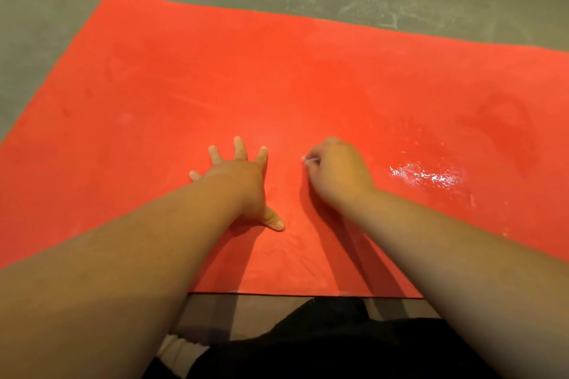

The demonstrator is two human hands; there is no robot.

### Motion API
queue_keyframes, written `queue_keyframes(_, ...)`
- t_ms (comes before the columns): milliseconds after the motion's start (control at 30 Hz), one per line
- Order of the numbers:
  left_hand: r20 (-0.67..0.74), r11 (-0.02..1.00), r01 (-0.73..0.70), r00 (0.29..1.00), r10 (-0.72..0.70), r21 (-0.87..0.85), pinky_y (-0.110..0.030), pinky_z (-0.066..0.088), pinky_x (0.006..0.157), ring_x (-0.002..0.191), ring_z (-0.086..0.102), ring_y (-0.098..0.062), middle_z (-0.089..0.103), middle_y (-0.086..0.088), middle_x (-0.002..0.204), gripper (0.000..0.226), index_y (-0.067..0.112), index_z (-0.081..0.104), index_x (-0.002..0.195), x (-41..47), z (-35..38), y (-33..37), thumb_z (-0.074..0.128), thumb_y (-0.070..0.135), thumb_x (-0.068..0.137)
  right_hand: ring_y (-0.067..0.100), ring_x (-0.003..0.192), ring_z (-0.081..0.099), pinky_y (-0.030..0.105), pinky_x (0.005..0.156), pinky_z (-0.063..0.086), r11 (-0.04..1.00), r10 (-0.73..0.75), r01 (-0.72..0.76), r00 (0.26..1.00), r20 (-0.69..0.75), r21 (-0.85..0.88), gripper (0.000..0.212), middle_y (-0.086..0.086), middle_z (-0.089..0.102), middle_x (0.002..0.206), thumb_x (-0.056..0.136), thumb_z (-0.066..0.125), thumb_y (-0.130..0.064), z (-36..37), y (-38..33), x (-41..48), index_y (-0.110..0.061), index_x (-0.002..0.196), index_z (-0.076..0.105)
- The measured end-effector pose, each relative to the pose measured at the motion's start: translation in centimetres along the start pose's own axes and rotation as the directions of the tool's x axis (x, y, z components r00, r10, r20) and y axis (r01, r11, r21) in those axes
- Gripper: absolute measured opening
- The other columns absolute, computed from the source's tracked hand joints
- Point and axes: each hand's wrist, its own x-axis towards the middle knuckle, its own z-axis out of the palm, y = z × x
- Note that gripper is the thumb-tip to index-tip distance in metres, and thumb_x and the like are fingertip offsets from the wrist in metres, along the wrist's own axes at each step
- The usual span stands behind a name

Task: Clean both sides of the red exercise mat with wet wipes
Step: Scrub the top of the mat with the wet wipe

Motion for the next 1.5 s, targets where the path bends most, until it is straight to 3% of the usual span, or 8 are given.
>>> queue_keyframes(133,0.000,1.000,-0.005,1.000,0.005,-0.003,-0.075,0.021,0.100,0.141,-0.014,-0.050,-0.027,-0.003,0.157,0.143,0.038,-0.016,0.149,-0.2,0.0,0.0,0.078,0.074,0.048,0.027,0.102,0.060,0.033,0.083,0.045,0.977,-0.211,0.213,0.945,0.251,0.021,0.025,0.008,0.067,0.107,0.091,0.056,-0.024,-2.2,-1.3,-1.2,-0.019,0.109,0.072)
queue_keyframes(333,-0.141,0.987,-0.157,0.977,0.159,0.022,-0.065,0.023,0.109,0.147,0.006,-0.035,-0.005,-0.004,0.161,0.121,0.043,-0.002,0.150,-0.7,-1.3,1.9,0.071,0.074,0.059,0.018,0.126,0.048,0.020,0.093,0.034,0.994,0.082,-0.042,0.903,0.423,-0.102,0.056,0.001,0.048,0.142,0.091,0.058,-0.025,-9.1,4.7,-5.2,-0.021,0.144,0.039)
queue_keyframes(500,-0.361,0.811,-0.542,0.728,0.583,0.219,-0.031,0.032,0.099,0.122,0.047,-0.024,0.051,-0.002,0.132,0.033,0.024,0.062,0.122,-1.1,1.0,6.2,0.054,0.039,0.093,0.034,0.139,0.029,0.036,0.109,0.033,0.918,0.381,-0.202,0.689,0.616,-0.341,0.115,0.016,0.004,0.157,0.070,0.075,-0.053,-8.5,8.4,-7.4,-0.029,0.152,-0.003)
queue_keyframes(700,-0.519,0.794,-0.541,0.611,0.598,0.277,-0.040,0.044,0.080,0.100,0.056,-0.034,0.057,-0.013,0.104,0.019,0.011,0.062,0.109,3.7,0.1,3.2,0.048,0.015,0.096,0.041,0.141,0.019,0.042,0.109,0.030,0.845,0.481,-0.116,0.588,0.650,-0.522,0.127,0.032,-0.014,0.151,0.077,0.071,-0.051,-7.1,6.5,-5.2,-0.016,0.143,-0.031)
queue_keyframes(900,-0.671,0.941,-0.277,0.737,0.079,-0.194,-0.040,0.042,0.084,0.100,0.057,-0.039,0.058,-0.022,0.108,0.021,0.004,0.071,0.100,6.9,-1.4,4.9,0.054,0.010,0.090,0.037,0.139,0.028,0.038,0.104,0.035,0.837,0.478,-0.047,0.550,0.685,-0.546,0.126,0.024,0.018,0.154,0.079,0.070,-0.049,-6.9,7.2,-4.4,-0.010,0.142,-0.032)
queue_keyframes(1100,-0.421,0.616,-0.780,0.526,0.739,0.109,-0.034,0.049,0.074,0.090,0.060,-0.029,0.064,-0.005,0.092,0.023,0.017,0.075,0.093,-1.0,4.1,7.7,0.053,0.015,0.087,0.026,0.130,0.042,0.026,0.091,0.038,0.862,0.366,0.050,0.625,0.690,-0.504,0.102,0.010,0.036,0.150,0.086,0.066,-0.038,-9.1,8.2,-3.6,-0.014,0.151,-0.010)
queue_keyframes(1333,-0.587,0.885,-0.464,0.709,0.390,0.027,-0.031,0.039,0.079,0.099,0.058,-0.030,0.061,-0.008,0.103,0.021,0.017,0.074,0.100,3.2,1.6,6.1,0.057,0.012,0.091,0.024,0.132,0.040,0.024,0.089,0.037,0.912,0.318,-0.011,0.651,0.690,-0.410,0.106,0.005,0.032,0.153,0.080,0.072,-0.039,-9.4,8.8,-5.2,-0.021,0.152,-0.003)
queue_keyframes(1500,-0.282,0.641,-0.764,0.600,0.749,0.076,-0.027,0.041,0.081,0.099,0.058,-0.022,0.060,0.000,0.106,0.027,0.023,0.072,0.108,-4.9,5.9,8.0,0.048,0.024,0.096,0.023,0.130,0.042,0.020,0.085,0.035,0.936,0.314,-0.094,0.662,0.681,-0.340,0.101,0.006,0.035,0.151,0.081,0.072,-0.036,-9.9,9.0,-6.5,-0.024,0.153,0.001)
